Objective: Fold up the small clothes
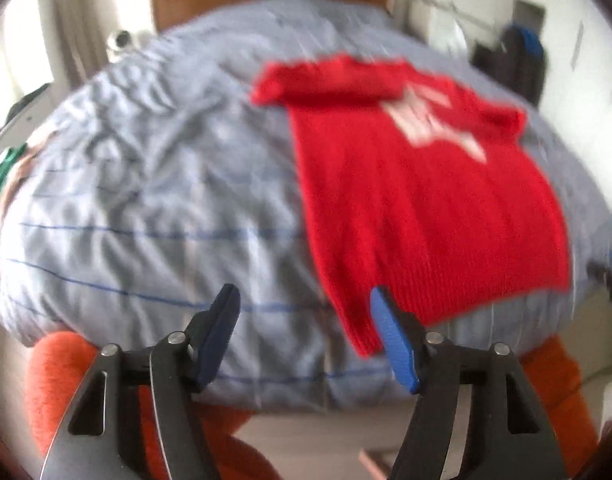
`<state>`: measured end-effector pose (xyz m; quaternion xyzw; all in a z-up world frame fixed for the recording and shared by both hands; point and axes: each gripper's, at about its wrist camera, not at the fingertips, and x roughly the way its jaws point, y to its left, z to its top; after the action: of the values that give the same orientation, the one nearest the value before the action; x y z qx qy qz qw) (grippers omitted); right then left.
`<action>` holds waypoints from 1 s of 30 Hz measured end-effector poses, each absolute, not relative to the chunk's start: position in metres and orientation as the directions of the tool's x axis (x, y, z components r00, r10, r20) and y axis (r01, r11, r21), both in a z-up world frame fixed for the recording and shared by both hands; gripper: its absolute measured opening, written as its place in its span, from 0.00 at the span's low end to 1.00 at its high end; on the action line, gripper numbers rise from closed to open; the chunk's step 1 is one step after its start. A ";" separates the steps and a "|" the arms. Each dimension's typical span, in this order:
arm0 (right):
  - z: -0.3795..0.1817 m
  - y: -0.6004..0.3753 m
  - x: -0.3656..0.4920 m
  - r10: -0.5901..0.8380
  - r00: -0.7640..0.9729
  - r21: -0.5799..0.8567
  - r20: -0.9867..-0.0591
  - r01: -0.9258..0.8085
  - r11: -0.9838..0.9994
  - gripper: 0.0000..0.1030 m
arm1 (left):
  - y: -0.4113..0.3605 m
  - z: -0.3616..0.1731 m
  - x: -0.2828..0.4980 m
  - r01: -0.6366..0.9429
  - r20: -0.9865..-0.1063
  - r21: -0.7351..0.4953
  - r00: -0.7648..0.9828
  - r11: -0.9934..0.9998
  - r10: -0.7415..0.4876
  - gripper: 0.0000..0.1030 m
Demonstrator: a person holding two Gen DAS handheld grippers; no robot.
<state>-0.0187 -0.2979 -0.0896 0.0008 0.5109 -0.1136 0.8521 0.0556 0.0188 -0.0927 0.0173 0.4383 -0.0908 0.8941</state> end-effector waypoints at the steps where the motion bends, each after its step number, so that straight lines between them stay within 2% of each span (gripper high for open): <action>1: -0.085 -0.298 -0.022 -0.242 0.452 -0.165 -0.859 0.203 0.965 0.82 | 0.024 -0.089 0.057 0.153 -0.777 -0.053 0.615 0.987 -0.137 0.71; 3: -0.076 -0.297 -0.024 -0.321 0.450 -0.249 -0.833 0.212 0.945 0.82 | 0.030 -0.090 0.062 0.119 -0.771 -0.055 0.625 0.991 -0.118 0.71; 8: -0.060 -0.294 -0.021 -0.383 0.472 -0.317 -0.794 0.216 0.923 0.82 | 0.041 -0.098 0.064 0.089 -0.782 -0.019 0.620 0.996 -0.070 0.71; 17: -0.037 -0.277 -0.013 -0.402 0.518 -0.348 -0.755 0.203 0.915 0.82 | 0.061 -0.100 0.055 0.054 -0.781 -0.026 0.622 0.998 -0.055 0.71; 30: -0.037 -0.279 -0.011 -0.433 0.515 -0.375 -0.740 0.218 0.901 0.82 | 0.061 -0.103 0.055 0.042 -0.795 -0.017 0.606 0.999 -0.039 0.71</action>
<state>-0.0113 -0.2788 -0.0365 -0.1180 0.4551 -0.1887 0.8622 0.0552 0.0611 -0.1030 0.0015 0.4433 -0.0228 0.8961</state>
